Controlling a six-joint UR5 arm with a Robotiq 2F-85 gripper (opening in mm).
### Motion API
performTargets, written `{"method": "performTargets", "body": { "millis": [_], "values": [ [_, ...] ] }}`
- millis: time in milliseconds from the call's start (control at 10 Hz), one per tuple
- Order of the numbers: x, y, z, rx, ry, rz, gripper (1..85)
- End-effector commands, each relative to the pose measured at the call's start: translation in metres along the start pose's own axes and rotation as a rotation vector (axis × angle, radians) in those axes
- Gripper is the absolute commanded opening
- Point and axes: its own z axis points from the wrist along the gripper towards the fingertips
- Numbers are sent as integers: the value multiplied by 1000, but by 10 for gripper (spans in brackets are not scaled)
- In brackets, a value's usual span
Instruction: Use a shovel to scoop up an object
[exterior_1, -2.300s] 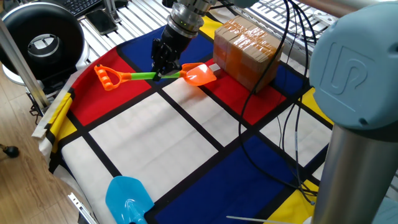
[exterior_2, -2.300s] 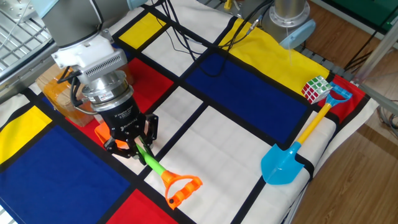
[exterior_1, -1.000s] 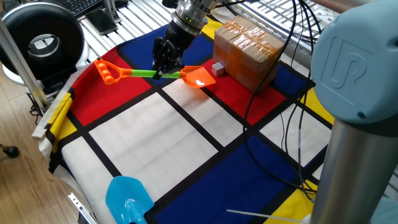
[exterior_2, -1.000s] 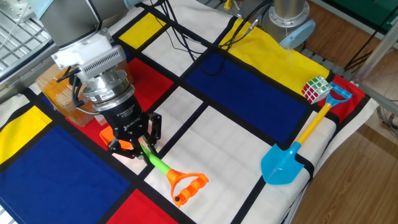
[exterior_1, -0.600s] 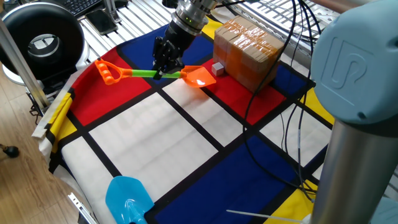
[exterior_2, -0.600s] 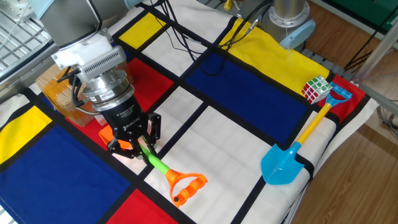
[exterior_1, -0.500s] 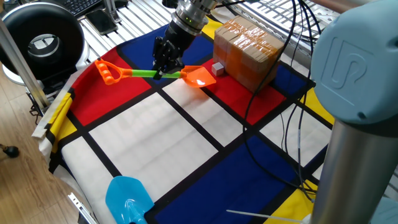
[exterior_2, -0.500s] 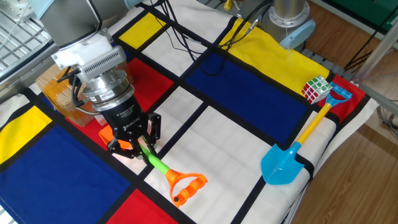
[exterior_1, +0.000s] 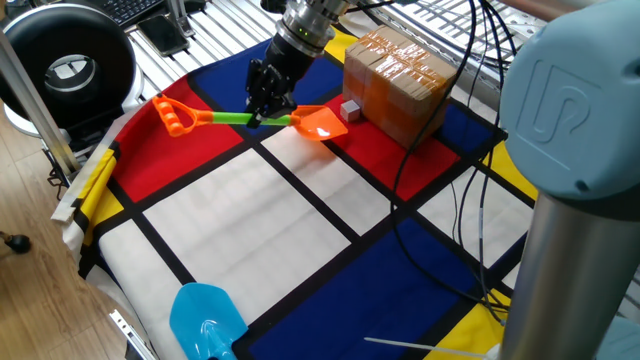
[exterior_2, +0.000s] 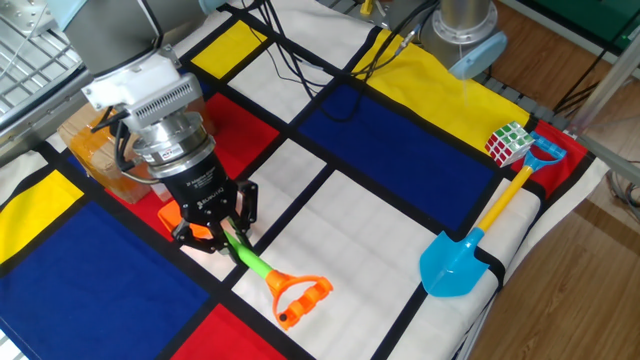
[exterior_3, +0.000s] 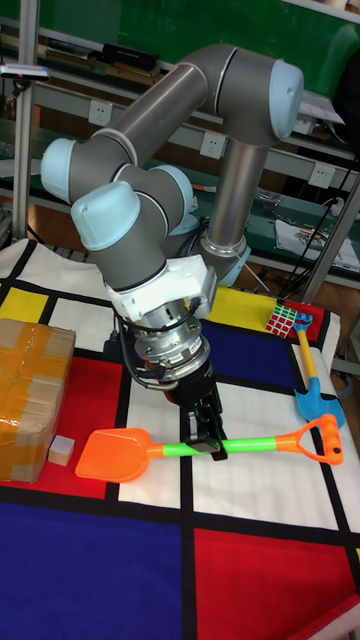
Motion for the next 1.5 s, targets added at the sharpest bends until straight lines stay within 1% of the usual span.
{"method": "performTargets", "body": {
  "millis": [0,400,800,1000,1300,1400],
  "values": [
    [3,-2,-4,3,-19,-2,10],
    [9,-3,-5,3,-24,-14,10],
    [27,-4,-7,6,-27,-34,10],
    [31,-5,-7,7,-28,-38,10],
    [39,-6,-8,12,-12,-42,10],
    [45,-5,-8,11,10,-46,10]
  ]
}}
